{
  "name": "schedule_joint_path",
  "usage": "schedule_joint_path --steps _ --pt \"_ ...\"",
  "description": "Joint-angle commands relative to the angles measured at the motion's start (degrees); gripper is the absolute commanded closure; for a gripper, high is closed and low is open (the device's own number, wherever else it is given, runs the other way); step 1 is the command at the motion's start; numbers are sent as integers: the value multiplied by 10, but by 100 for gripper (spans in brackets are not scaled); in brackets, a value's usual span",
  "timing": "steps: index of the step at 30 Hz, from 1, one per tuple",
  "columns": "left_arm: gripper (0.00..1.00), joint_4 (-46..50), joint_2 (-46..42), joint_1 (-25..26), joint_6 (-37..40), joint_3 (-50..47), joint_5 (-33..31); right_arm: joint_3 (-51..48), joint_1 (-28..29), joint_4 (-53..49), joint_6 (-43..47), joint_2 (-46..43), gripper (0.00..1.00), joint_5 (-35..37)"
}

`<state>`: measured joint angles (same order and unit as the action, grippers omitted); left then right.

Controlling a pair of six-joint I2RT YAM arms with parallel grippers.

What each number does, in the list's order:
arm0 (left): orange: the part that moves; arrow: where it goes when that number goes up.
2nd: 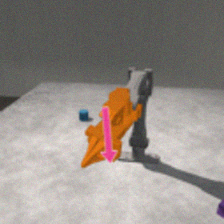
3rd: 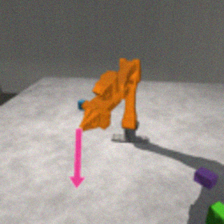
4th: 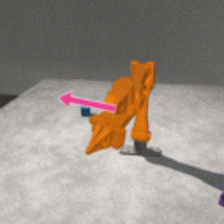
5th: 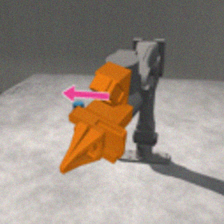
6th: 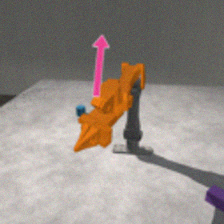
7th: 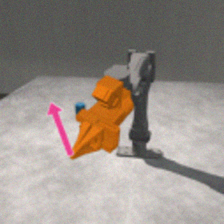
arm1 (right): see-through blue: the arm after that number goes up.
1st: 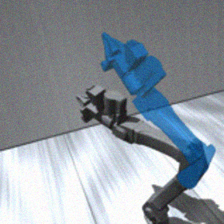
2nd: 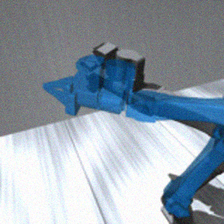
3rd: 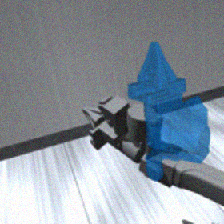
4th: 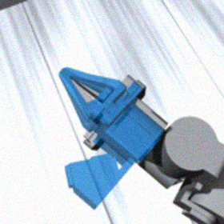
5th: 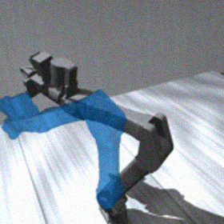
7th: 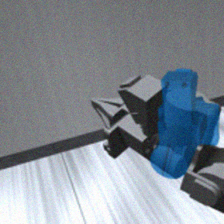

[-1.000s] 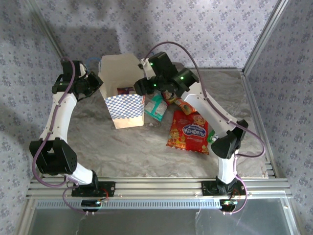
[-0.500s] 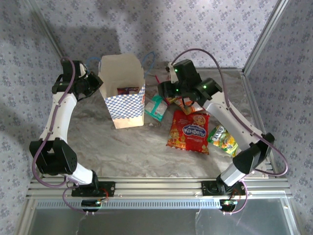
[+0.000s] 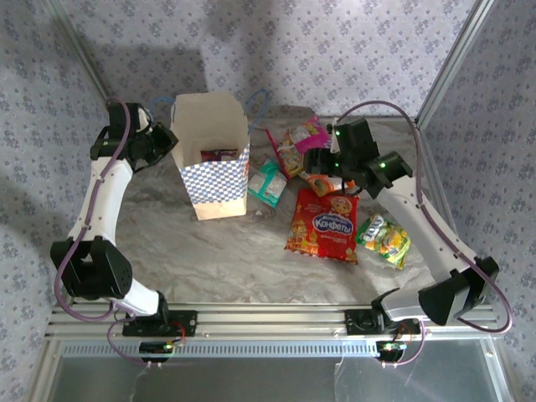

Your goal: Place the snacks into the paper bag

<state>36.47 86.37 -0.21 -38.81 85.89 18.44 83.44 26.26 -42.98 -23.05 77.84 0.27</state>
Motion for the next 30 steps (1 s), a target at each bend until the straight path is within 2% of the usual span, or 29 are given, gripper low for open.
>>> schedule_joint_path --steps 1,13,21,30 --pt "89 17 -8 5 8 23 2 -25 -14 -30 -28 -22 27 10" --pt "86 20 -10 5 14 26 1 -126 -66 -51 -67 -64 26 3" --pt "84 20 -8 8 14 26 -1 -197 -113 -53 -95 -73 18 18" --pt "82 39 -8 11 19 29 -1 -258 -174 4 -98 -74 15 -5"
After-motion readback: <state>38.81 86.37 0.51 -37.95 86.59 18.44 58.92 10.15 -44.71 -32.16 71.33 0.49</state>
